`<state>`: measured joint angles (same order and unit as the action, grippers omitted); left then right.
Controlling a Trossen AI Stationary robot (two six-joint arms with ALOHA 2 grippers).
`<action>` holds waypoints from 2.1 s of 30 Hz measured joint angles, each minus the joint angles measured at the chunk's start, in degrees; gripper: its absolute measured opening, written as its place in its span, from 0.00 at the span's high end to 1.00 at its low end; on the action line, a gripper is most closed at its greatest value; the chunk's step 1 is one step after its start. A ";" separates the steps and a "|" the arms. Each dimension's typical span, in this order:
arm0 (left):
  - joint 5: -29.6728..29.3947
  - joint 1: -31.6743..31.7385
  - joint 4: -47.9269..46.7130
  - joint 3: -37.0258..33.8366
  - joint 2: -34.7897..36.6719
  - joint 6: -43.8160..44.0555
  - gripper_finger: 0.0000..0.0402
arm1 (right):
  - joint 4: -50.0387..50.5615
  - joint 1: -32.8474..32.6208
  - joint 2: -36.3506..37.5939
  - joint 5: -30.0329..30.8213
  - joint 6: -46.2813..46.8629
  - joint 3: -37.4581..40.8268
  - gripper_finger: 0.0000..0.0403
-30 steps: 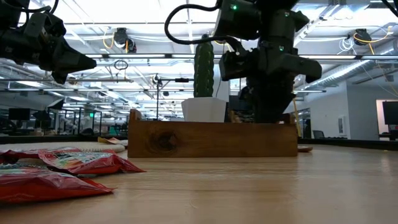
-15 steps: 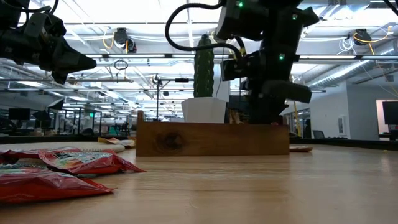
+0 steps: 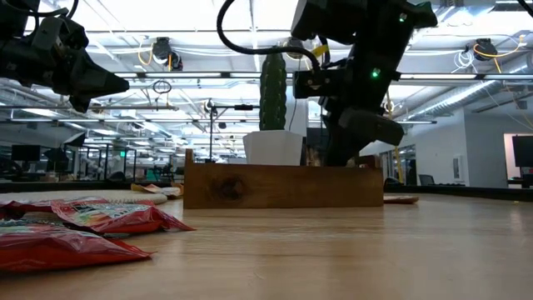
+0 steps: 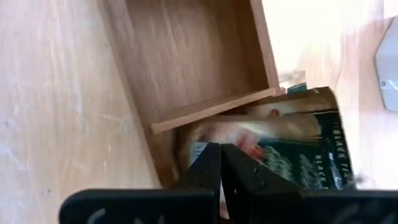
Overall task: Pick & Place Tea
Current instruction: Put the brown tea bag into the right section of the wooden organizer
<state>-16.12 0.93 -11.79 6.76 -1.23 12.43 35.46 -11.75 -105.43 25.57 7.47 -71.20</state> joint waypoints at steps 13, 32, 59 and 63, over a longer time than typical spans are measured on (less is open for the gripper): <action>-0.01 0.00 0.03 0.01 0.00 0.00 0.95 | 4.12 3.08 3.66 -12.25 -2.21 -0.09 1.00; 0.00 0.00 0.02 0.02 0.00 0.00 0.95 | 4.19 7.15 0.51 -24.87 -4.97 -0.04 1.00; 0.00 0.00 -0.01 0.00 0.00 0.00 0.95 | 0.44 2.94 -2.08 -5.34 5.46 0.72 1.00; 0.00 0.00 0.00 0.00 0.00 0.00 0.95 | -0.01 1.85 -2.21 -0.45 6.87 0.81 1.00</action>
<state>-16.12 0.93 -11.78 6.76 -1.23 12.43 35.45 -9.90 -107.63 25.12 14.34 -70.39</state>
